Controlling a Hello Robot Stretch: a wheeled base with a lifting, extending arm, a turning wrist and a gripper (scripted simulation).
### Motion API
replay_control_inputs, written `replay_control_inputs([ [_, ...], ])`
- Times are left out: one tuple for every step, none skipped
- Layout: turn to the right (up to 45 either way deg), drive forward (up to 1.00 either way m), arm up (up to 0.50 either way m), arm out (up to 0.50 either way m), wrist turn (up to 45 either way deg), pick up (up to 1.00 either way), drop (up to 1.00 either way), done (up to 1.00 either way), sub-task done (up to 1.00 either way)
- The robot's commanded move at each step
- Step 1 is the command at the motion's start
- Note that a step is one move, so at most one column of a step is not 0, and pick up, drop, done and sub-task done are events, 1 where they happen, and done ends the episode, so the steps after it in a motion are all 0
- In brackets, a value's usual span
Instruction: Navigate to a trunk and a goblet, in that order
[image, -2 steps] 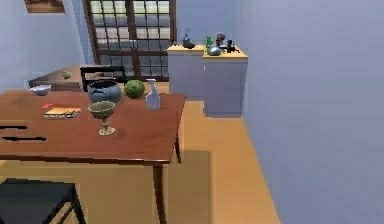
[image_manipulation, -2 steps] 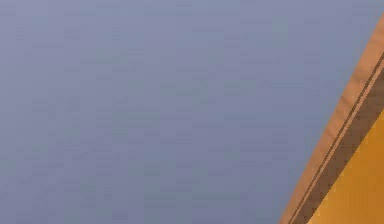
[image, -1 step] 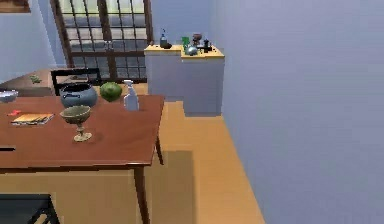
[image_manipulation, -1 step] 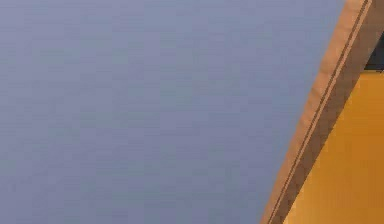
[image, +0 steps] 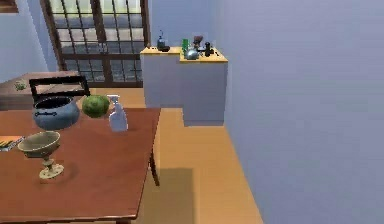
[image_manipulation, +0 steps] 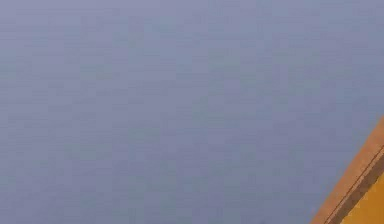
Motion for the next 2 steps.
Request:
replay_control_inputs([
  [-39.0,0.00,0.00,0.00,0.0,0.00,0.00,0.00,0.00],
  [0.0,0.00,0.00,0.00,0.0,0.00,0.00,1.00,0.00],
])
